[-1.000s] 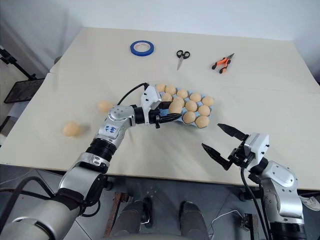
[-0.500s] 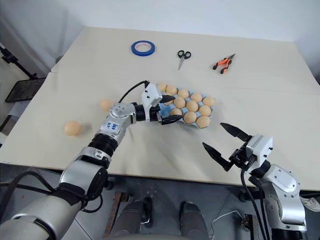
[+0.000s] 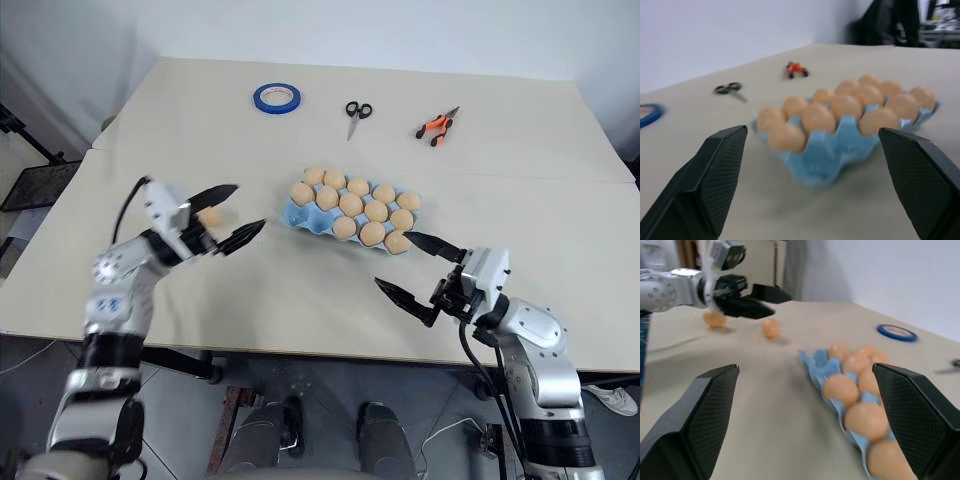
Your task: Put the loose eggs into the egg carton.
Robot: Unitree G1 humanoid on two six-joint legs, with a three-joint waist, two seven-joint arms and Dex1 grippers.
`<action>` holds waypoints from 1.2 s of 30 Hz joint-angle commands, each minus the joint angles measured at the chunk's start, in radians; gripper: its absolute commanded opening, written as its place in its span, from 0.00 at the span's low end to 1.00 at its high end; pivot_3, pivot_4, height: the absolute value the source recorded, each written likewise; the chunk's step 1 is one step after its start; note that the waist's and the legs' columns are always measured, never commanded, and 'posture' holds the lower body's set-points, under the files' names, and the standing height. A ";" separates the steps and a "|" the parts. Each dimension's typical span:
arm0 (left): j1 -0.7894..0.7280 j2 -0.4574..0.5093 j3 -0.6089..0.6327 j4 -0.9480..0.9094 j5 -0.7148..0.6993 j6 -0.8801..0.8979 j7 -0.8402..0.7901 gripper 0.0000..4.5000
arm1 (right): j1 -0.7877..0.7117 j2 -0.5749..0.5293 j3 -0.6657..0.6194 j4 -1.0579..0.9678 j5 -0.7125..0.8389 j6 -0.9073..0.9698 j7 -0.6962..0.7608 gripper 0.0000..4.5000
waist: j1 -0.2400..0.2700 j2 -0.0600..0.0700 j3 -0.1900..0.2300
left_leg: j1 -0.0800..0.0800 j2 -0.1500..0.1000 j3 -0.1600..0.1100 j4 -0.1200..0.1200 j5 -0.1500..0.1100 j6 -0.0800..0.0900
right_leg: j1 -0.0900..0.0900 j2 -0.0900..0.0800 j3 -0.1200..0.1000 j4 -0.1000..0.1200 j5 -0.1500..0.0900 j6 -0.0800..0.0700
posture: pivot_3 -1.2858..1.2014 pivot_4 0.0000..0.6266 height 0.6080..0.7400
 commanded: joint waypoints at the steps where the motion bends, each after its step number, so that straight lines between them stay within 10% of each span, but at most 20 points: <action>1: 0.134 0.048 0.067 -0.146 -0.053 0.017 0.005 0.99 | -0.010 -0.005 -0.006 0.007 0.015 -0.012 0.033 1.00 | -0.001 0.000 0.000 | 0.000 0.000 0.000 -0.001 0.000 0.000 | 0.000 0.000 0.001 -0.001 0.000 0.000 | 0.52 0.24 1.00; 23: 0.601 -0.151 0.388 -0.472 -0.052 0.038 0.580 0.99 | -0.085 0.006 0.032 0.104 -0.002 -0.023 0.135 1.00 | -0.004 0.000 0.000 | 0.000 0.003 0.007 -0.011 -0.002 -0.002 | -0.002 -0.002 0.005 -0.011 0.000 -0.002 | 0.52 0.24 1.00; 36: 0.457 -0.064 0.303 -0.290 -0.060 0.160 0.556 0.99 | -0.100 0.013 0.043 0.096 -0.007 -0.017 0.136 1.00 | -0.001 -0.002 -0.002 | -0.004 0.006 0.023 -0.020 -0.002 -0.003 | -0.004 0.000 0.001 -0.034 0.011 -0.014 | 0.52 0.24 1.00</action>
